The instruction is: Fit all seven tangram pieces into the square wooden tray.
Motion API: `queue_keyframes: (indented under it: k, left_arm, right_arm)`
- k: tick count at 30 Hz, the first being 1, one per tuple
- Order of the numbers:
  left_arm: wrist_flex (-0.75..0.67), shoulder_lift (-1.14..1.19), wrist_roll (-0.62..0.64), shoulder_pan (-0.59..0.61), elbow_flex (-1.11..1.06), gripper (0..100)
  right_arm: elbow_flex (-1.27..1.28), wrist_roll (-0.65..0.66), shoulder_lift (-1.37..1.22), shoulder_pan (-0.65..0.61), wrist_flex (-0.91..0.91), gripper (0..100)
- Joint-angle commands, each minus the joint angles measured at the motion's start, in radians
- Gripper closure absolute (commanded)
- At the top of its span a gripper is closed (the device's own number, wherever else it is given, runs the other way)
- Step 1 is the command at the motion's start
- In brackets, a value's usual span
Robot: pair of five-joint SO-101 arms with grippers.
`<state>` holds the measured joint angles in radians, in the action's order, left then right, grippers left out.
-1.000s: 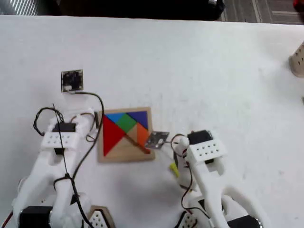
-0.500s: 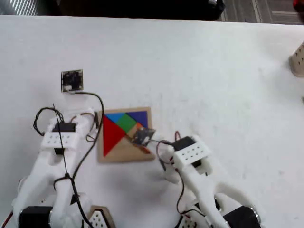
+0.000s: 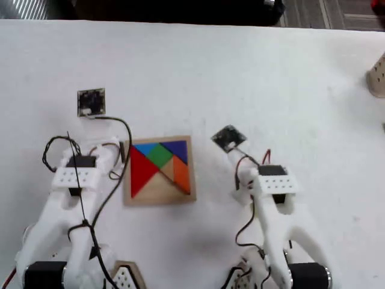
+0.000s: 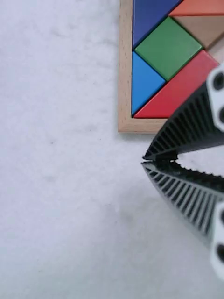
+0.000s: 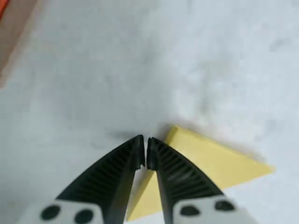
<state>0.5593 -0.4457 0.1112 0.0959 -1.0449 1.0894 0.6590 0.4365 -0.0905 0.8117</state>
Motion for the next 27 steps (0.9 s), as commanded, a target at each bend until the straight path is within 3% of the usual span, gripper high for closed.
queue_keyframes:
  k: [1, 8, 14, 21, 27]
  left_arm:
    - [-0.023, -0.004, 0.006, 0.005, 0.035, 98]
    - [-0.028, -0.002, 0.006, 0.004, 0.035, 98]
    - [-0.029, -0.002, 0.006, 0.005, 0.035, 98]
    - [-0.029, -0.002, 0.006, 0.005, 0.035, 98]
    - [-0.023, -0.001, 0.006, 0.002, 0.034, 98]
  right_arm:
    - [-0.04, -0.009, 0.002, 0.09, -0.053, 98.1]
    - [-0.052, -0.008, 0.015, 0.2, 0.007, 98.1]
    - [-0.049, -0.055, 0.079, 0.193, 0.148, 98.1]
    - [0.02, -0.193, 0.096, 0.119, 0.147, 98.1]
    - [0.037, -0.212, 0.087, 0.246, 0.137, 98.1]
